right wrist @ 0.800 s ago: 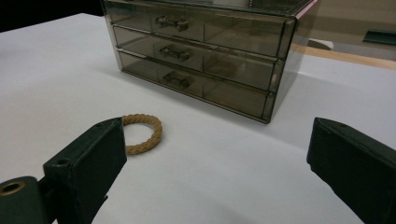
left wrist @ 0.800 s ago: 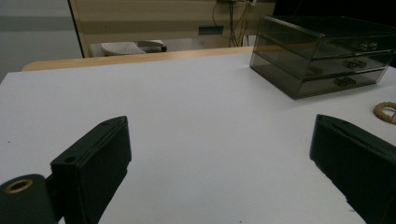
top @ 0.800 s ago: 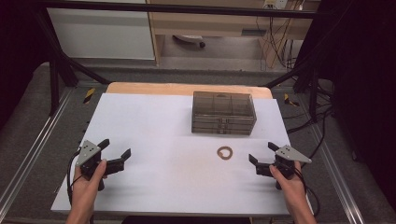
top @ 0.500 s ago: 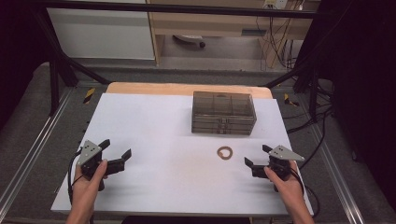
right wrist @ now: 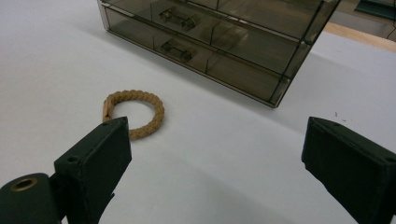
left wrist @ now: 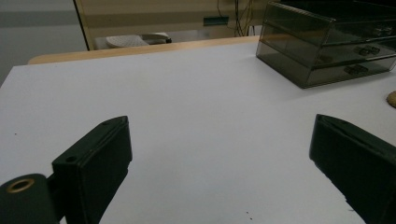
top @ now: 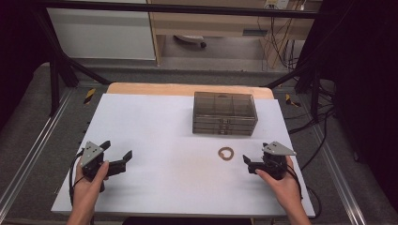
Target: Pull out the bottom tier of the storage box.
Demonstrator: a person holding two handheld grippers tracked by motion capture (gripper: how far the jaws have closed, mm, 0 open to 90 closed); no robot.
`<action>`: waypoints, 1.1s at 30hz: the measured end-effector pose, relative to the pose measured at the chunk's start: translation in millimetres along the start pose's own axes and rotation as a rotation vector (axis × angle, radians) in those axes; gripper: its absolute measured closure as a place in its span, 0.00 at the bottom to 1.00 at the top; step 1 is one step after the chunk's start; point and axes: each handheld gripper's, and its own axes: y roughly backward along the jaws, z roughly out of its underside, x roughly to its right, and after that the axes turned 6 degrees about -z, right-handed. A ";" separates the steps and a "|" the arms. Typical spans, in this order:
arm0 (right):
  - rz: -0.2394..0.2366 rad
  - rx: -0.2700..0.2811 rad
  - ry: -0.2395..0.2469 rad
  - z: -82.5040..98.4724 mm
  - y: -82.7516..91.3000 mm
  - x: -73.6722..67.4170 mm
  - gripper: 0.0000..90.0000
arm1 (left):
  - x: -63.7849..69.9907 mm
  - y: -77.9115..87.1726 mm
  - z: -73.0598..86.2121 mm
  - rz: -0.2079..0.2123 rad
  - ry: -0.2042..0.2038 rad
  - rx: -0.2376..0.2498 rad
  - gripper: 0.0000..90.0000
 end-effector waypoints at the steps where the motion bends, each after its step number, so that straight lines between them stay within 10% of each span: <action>1: 0.005 -0.006 0.009 -3.2 -1.6 -0.8 0.10 | -0.4 0.3 0.6 -0.003 0.002 -0.003 0.06; 16: 0.023 -0.155 0.119 -33.5 -38.8 -14.0 0.12 | 2.5 -1.4 1.1 -0.002 -0.024 -0.020 0.06; 33: 0.035 -0.187 0.245 -53.2 -55.8 -37.0 0.16 | 3.5 -2.3 1.7 -0.004 -0.028 -0.028 0.06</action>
